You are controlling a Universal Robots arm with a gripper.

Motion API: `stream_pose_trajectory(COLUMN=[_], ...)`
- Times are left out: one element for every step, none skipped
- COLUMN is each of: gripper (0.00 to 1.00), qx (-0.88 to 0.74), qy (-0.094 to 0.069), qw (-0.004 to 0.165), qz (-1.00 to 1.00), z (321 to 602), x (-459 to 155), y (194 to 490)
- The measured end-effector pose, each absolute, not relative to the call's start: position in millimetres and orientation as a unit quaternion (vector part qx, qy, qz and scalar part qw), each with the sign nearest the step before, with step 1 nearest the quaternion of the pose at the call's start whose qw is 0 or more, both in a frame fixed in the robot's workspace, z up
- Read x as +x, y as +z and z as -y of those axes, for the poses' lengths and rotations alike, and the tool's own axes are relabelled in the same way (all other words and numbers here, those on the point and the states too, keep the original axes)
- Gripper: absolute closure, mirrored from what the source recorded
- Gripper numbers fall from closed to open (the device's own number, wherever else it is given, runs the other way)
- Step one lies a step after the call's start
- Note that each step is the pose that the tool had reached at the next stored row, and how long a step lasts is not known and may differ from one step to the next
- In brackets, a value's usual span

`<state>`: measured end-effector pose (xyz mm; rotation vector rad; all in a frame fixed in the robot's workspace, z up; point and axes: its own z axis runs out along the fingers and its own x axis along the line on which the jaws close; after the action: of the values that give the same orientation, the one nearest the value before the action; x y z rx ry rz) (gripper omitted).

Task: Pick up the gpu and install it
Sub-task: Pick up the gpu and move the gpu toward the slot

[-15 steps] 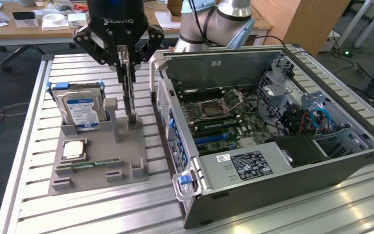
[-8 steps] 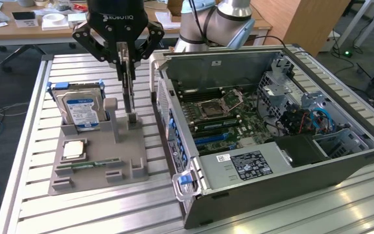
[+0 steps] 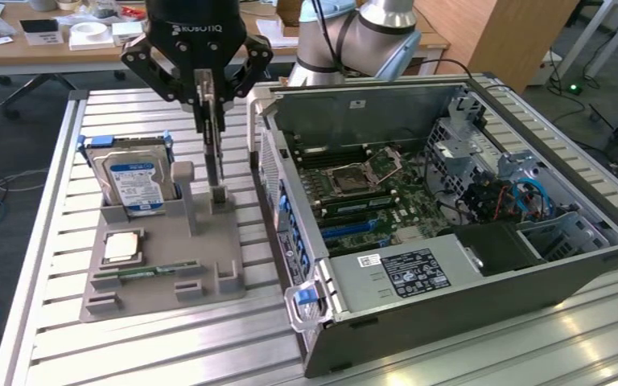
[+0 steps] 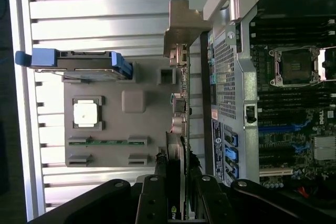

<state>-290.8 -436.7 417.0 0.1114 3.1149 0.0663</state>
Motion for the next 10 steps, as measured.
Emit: stream_pose_trajectory(gripper=[0.74, 0.74, 0.74, 0.74, 0.74, 0.74, 0.74, 0.74, 0.74, 0.74], qx=[0.035, 0.034, 0.034, 0.033, 0.032, 0.032, 0.031, 0.031, 0.030, 0.030], qy=[0.021, 0.022, 0.022, 0.022, 0.022, 0.022, 0.022, 0.022, 0.023, 0.023], qw=[0.012, 0.012, 0.012, 0.012, 0.012, 0.012, 0.012, 0.012, 0.012, 0.012], qz=[-0.999, -0.999, -0.999, -0.999, -0.999, -0.999, -0.999, -0.999, -0.999, -0.999], z=[437, 437, 437, 437, 437, 437, 437, 437, 437, 437], x=[-289, -287, -285, -283, -281, -280, -277, -275, -272, -269], y=[417, 417, 417, 417, 417, 417, 417, 417, 417, 417])
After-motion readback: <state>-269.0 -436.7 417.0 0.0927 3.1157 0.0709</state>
